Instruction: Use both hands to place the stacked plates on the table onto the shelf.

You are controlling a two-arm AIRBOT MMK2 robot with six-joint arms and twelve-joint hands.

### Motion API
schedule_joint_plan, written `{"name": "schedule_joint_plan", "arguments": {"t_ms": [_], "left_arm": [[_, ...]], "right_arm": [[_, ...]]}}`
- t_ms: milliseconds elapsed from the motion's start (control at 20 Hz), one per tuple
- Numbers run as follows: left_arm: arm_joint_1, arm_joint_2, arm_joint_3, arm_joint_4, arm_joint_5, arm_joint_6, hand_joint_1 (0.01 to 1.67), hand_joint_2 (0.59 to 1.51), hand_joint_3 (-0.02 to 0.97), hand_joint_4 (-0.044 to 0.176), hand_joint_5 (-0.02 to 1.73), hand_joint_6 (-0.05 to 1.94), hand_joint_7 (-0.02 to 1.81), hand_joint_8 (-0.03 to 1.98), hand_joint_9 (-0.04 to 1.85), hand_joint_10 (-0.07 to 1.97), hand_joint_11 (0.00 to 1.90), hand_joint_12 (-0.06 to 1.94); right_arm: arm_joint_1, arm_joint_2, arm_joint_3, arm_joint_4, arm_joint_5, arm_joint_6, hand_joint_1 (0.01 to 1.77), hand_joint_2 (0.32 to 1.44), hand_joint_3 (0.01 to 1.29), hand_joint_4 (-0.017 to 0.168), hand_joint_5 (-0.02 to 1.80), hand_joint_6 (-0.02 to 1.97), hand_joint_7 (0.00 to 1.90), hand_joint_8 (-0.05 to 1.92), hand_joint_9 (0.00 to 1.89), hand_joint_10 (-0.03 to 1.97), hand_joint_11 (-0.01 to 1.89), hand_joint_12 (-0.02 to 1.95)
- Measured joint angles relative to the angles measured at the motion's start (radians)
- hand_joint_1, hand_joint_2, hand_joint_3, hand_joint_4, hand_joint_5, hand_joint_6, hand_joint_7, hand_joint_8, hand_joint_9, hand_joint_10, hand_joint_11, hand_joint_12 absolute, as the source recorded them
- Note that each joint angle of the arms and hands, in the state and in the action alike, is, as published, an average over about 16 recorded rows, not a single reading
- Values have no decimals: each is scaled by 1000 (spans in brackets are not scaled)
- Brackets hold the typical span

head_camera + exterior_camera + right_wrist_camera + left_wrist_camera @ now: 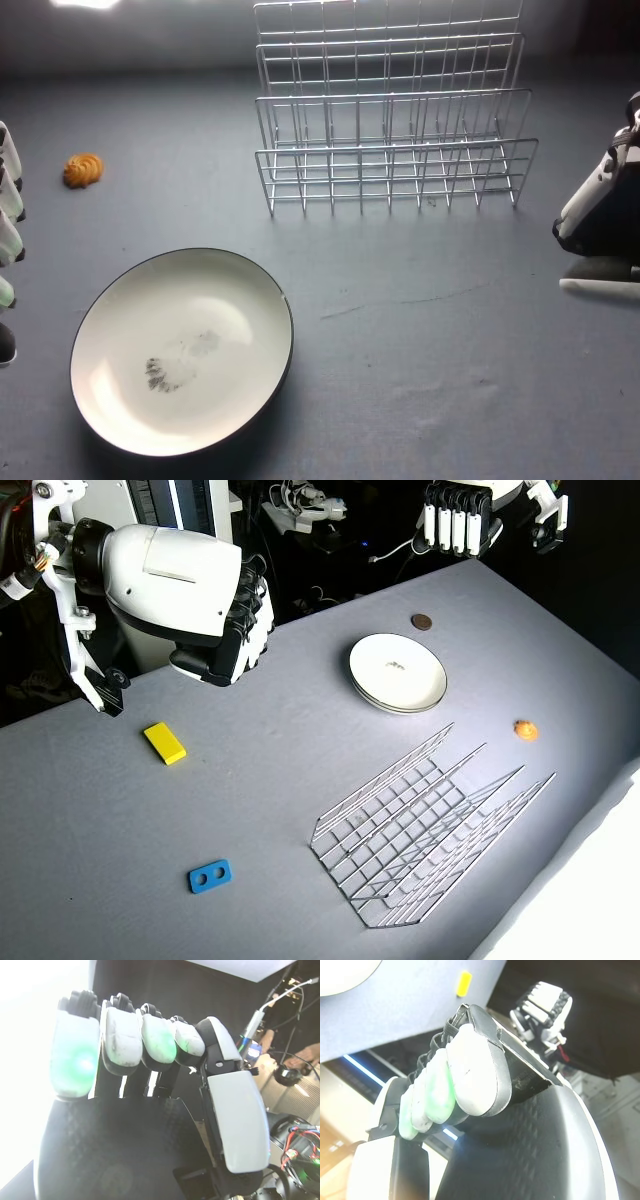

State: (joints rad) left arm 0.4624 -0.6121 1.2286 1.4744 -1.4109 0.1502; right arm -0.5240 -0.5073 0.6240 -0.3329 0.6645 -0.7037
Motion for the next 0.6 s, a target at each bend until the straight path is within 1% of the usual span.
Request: {"name": "schedule_joint_plan", "arguments": {"t_ms": [50, 200, 400, 450, 550, 600], "left_arm": [[0, 0, 0, 0, 0, 0, 207, 1106, 49, 39, 766, 857, 767, 855, 779, 800, 860, 850], [0, -1, 1, 2, -1, 1, 156, 1090, 45, 29, 565, 633, 566, 630, 577, 594, 638, 628], [0, -1, 2, 4, -2, 2, 119, 1078, 42, 21, 420, 466, 424, 464, 432, 442, 477, 463], [1, -2, 3, 5, -2, 2, 97, 1069, 42, 16, 357, 390, 360, 389, 366, 368, 408, 387], [1, -2, 4, 9, -3, 3, 32, 1044, 40, -1, 164, 156, 162, 154, 168, 140, 201, 153], [1, -3, 4, 12, -4, 2, 17, 1044, 31, -3, 93, 67, 89, 65, 97, 55, 122, 65]], "right_arm": [[0, 0, 0, 0, 0, 0, 301, 1171, 42, 28, 616, 967, 720, 927, 749, 953, 933, 901], [0, 0, 0, 0, 1, 0, 236, 1160, 35, 22, 467, 722, 543, 692, 557, 710, 690, 670], [-2, 0, 0, 0, 2, 0, 207, 1151, 29, 16, 353, 540, 408, 517, 418, 528, 515, 495], [-2, 1, 0, 0, 2, -1, 202, 1140, 29, 12, 303, 463, 352, 441, 360, 451, 447, 418], [-3, 1, 0, 0, 2, -1, 170, 1113, 26, -1, 157, 233, 185, 214, 188, 219, 249, 189], [-3, 1, 0, 0, 3, -1, 200, 1103, 19, -3, 104, 138, 122, 121, 122, 124, 168, 107]]}}
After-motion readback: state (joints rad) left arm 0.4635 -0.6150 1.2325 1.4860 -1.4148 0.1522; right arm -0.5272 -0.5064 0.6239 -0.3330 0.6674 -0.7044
